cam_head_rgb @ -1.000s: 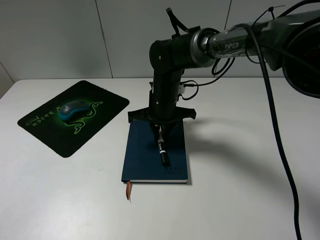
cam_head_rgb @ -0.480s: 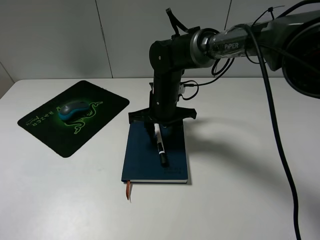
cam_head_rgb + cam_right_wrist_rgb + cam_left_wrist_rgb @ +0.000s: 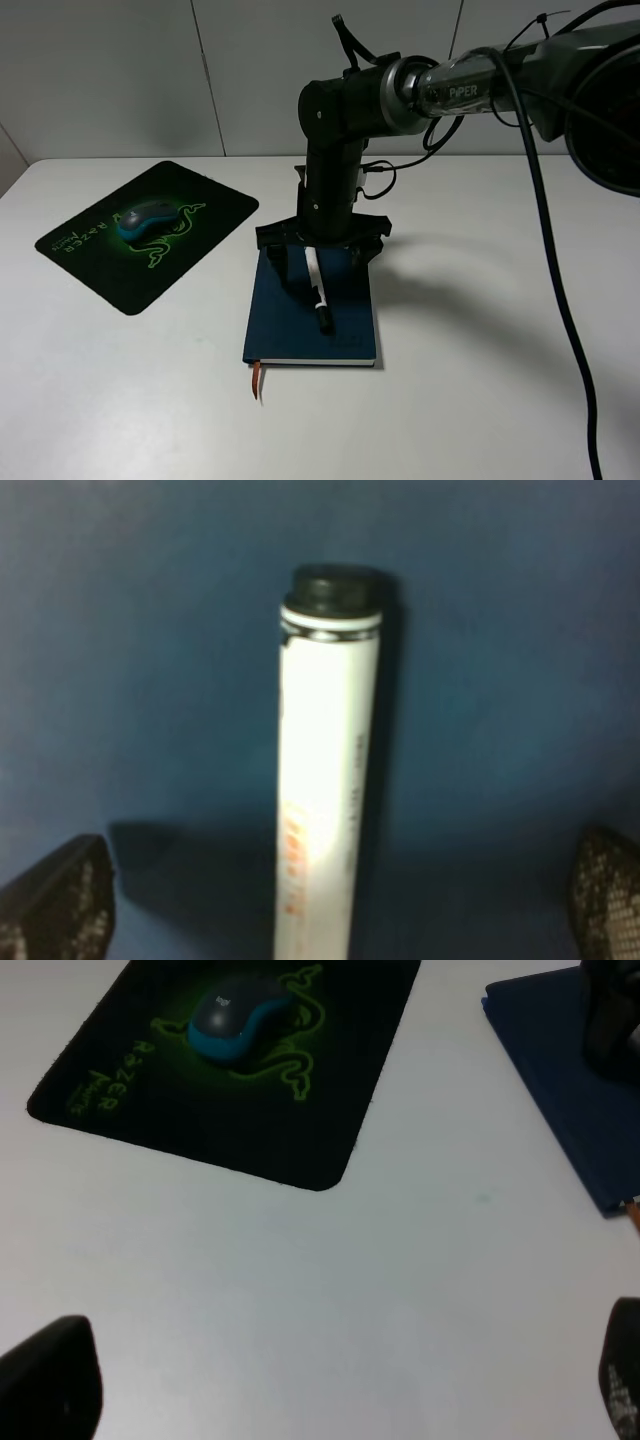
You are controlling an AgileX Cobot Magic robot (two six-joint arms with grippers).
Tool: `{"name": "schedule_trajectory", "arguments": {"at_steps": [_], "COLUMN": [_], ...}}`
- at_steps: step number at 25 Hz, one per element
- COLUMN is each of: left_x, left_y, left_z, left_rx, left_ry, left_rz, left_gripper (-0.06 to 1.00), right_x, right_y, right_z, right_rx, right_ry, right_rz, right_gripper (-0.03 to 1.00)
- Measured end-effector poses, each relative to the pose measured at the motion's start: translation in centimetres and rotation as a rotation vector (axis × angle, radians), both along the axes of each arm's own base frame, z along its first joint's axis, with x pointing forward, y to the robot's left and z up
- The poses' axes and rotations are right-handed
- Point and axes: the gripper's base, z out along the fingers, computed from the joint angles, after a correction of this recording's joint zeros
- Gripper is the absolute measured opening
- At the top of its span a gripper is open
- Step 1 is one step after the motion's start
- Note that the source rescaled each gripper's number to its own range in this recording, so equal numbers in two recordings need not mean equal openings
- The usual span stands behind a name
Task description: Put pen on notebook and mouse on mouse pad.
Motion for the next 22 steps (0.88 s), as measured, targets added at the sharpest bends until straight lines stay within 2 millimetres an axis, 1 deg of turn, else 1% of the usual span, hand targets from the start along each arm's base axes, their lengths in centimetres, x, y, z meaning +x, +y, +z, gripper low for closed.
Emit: {"name": "schedule_trajectory", "arguments": {"at_steps": [4,7,13,18,22], "left_x": [0.0,0.0,0.0,0.0,0.0], "left_y": [0.0,0.0,0.0,0.0,0.0], "left_z": [0.0,0.0,0.0,0.0,0.0], "left_rx": [0.0,0.0,0.0,0.0,0.0], "left_ry": [0.0,0.0,0.0,0.0,0.0], "left_rz": [0.0,0.0,0.0,0.0,0.0], "left_gripper": [1.0,1.0,1.0,1.0,1.0], "right_x": [0.0,0.0,0.3,0.6,0.8], "right_y": [0.0,-0.1,0.0,0.0,0.2], "right_z": [0.0,0.5,3.2,4.9,6.7], "right_rx": [-0.001,-0.003,-0.003,-0.028,-0.006], "right_ry": [0.001,-0.006,-0.035,-0.032,-0.07], "right_rz": [0.001,0.005,0.02,0.034,0.05], "right_gripper": [1.0,1.0,1.0,1.0,1.0]}}
